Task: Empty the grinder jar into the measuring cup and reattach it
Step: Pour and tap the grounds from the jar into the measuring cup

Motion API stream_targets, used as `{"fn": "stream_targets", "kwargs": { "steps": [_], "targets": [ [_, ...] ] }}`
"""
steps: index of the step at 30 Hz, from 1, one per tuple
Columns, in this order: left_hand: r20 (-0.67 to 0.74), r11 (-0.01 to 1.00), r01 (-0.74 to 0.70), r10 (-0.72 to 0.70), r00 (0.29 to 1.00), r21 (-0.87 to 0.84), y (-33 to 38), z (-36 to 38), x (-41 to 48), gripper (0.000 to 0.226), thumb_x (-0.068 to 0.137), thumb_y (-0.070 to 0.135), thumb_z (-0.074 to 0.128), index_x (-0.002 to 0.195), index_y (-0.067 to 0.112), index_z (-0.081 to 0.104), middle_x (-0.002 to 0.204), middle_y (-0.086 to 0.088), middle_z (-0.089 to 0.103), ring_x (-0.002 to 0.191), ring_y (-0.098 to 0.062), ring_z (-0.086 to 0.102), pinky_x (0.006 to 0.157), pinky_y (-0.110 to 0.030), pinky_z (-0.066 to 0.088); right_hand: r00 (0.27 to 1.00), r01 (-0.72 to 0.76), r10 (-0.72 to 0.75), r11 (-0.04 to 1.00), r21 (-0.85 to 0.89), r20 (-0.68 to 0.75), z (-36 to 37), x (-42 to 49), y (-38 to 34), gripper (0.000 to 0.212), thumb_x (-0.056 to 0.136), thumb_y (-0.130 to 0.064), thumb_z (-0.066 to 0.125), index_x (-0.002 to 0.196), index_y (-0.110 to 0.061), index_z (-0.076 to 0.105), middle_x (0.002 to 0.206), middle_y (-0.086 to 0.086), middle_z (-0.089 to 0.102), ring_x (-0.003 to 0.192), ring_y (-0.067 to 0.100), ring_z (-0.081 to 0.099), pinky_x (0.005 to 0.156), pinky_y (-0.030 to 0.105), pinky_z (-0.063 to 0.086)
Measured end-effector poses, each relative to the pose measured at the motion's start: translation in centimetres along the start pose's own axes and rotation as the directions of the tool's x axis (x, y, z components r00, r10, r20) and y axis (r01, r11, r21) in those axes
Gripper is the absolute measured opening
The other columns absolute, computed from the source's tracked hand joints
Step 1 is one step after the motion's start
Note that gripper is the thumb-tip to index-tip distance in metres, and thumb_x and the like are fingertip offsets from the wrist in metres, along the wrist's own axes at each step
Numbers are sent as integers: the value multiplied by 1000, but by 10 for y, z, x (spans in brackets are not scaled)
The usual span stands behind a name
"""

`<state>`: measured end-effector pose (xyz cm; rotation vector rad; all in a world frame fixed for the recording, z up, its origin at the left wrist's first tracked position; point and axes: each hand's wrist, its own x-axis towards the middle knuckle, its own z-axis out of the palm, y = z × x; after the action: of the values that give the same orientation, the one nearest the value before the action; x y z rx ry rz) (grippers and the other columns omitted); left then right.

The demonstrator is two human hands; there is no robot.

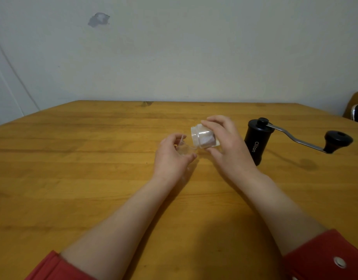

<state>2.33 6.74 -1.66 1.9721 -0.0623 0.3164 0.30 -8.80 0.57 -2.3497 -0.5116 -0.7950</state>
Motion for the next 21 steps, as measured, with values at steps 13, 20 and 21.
{"fn": "stream_targets", "kwargs": {
  "steps": [13,20,21],
  "targets": [
    [-1,999,42,-42,999,-27,-2,0,3,57,69,15,86,120,22,63,116,-1,66,105,-17,62,95,-38,51,999,-44,42,995,91,19,3,1,3,63,77,-4,77,133,-19,50,144,-3,46,136,14,39,112,17,25],
    [27,997,52,-50,998,-63,0,0,1,56,69,13,86,119,20,63,115,-1,67,105,-17,63,95,-37,52,998,-63,61,990,128,19,2,0,2,66,81,-7,74,140,-22,48,150,-4,41,140,12,35,114,28,31],
    [31,997,51,-49,998,-63,0,0,0,55,69,14,86,119,20,63,114,0,67,105,-16,63,93,-35,52,998,-62,59,989,137,21,2,0,1,67,81,-7,75,141,-21,48,150,-3,41,140,12,35,115,27,31]
  ]
}}
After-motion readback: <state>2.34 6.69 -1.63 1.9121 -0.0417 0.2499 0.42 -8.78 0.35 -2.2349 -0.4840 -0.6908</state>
